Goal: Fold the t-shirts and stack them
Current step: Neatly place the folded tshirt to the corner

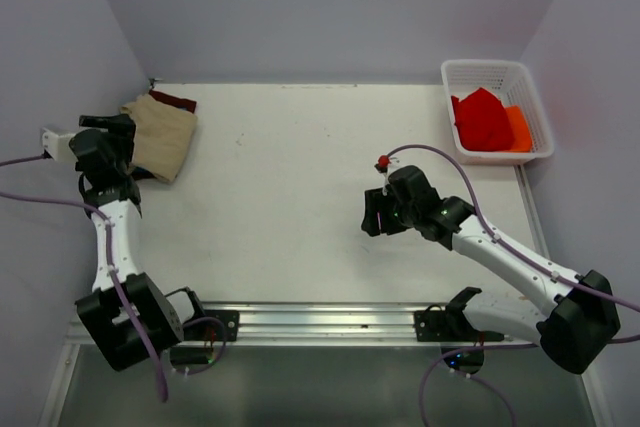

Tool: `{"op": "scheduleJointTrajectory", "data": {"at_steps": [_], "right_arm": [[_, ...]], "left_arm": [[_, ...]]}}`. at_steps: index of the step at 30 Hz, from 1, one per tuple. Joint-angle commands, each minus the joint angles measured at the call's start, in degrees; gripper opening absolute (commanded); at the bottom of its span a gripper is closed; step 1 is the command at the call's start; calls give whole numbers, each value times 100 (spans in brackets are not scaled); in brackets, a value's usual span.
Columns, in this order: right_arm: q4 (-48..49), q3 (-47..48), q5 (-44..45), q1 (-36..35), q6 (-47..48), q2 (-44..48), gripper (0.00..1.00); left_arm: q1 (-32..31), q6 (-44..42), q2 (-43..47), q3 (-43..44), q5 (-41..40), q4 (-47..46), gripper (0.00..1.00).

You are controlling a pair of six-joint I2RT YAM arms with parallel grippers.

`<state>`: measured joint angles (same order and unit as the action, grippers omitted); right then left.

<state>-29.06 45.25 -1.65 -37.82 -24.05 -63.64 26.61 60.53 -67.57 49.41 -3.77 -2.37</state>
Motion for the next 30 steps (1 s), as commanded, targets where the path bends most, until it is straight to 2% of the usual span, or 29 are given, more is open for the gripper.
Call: {"op": "scheduleJointTrajectory", "data": {"at_steps": [1,2,4,5,7,8,11,13,17,22,27,29,30], "right_arm": [[67,168,-28,3,103,9,58],[67,159,-37,12,103,35,57],[67,142,-72,3,103,79,50],[67,133,-90,3,94,106,38],[85,98,-142,3,68,184,23],[67,89,-143,12,67,202,19],[-29,89,-143,3,50,360,15],[-143,80,-73,3,32,527,15],[-223,71,24,3,-12,756,16],[-328,124,42,3,-3,870,16],[-311,71,33,12,-20,932,18],[-276,89,51,12,-20,932,30],[-258,124,59,12,-20,923,39]], "left_arm": [[11,179,402,-440,340,-523,77],[19,161,359,-510,533,-1084,64],[20,-15,88,-354,929,-1352,35],[20,-120,-401,-231,1200,-1615,2],[20,-296,-992,331,1598,-1634,0],[20,-366,-1291,472,1747,-1722,0],[28,-428,-2581,982,1582,-1521,0],[37,-498,-2979,1132,1345,-1425,0],[46,-543,-4015,1352,861,-776,0],[72,-490,-4553,1168,536,-546,0],[134,-709,-4485,1054,1280,-992,0],[116,-701,-4048,887,1867,-1536,0],[73,-718,-3871,860,2054,-1721,5]]}}
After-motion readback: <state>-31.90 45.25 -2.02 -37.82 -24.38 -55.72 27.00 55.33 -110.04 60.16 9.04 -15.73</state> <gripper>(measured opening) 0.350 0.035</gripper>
